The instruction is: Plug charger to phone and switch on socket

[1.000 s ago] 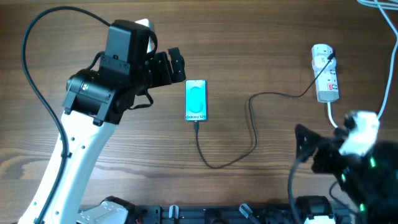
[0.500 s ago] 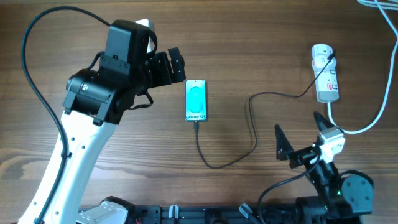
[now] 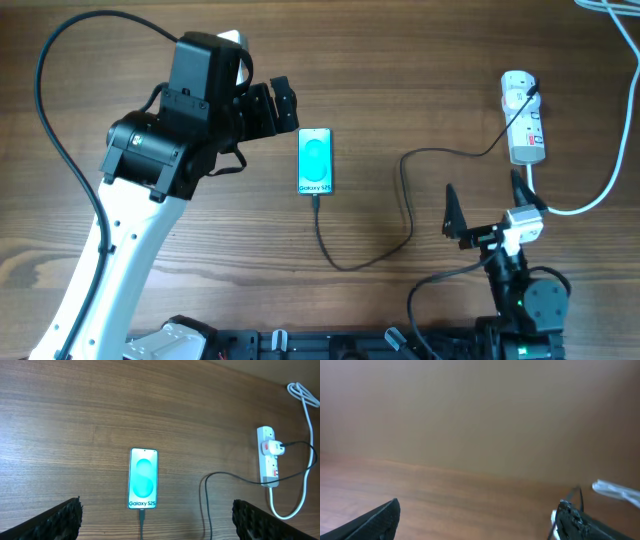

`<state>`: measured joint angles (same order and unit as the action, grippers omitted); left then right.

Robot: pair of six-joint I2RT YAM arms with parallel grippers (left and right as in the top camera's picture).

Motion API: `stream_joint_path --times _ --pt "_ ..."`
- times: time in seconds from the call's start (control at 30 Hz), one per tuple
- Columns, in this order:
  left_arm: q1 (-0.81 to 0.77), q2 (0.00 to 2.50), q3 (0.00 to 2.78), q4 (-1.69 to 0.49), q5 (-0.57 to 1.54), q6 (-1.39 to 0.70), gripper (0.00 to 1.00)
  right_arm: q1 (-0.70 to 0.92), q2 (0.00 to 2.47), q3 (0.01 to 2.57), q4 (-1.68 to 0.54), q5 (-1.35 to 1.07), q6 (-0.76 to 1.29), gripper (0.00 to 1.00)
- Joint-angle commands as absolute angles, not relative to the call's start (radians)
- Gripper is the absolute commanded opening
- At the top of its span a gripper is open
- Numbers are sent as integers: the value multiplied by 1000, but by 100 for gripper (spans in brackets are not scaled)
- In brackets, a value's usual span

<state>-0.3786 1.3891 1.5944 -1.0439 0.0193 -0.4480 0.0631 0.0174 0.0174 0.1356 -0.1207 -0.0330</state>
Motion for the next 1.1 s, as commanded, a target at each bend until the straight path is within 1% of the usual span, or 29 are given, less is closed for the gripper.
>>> stream_joint_path --times 0.0,0.17,0.3,0.37,0.5,0.9,1.07 --pt "-379 1384 1591 -1041 6 -453 100 65 3 5 139 -59 26 100" --pt "-379 1384 1591 -1041 6 -453 100 36 3 5 -1 -53 26 100" --pt "-379 1384 1591 -1041 6 -453 100 35 3 5 -1 -48 -83 100" --pt "-379 1384 1591 -1041 6 -453 100 30 3 5 -2 -44 -105 100" --pt "-379 1384 1591 -1041 6 -453 100 -12 3 5 -2 -44 -101 100" --pt "-379 1384 1591 -1041 6 -453 100 -12 3 5 -2 -23 -18 100" --pt "-379 1384 1591 -1041 6 -453 100 -13 3 5 -2 -35 -67 100"
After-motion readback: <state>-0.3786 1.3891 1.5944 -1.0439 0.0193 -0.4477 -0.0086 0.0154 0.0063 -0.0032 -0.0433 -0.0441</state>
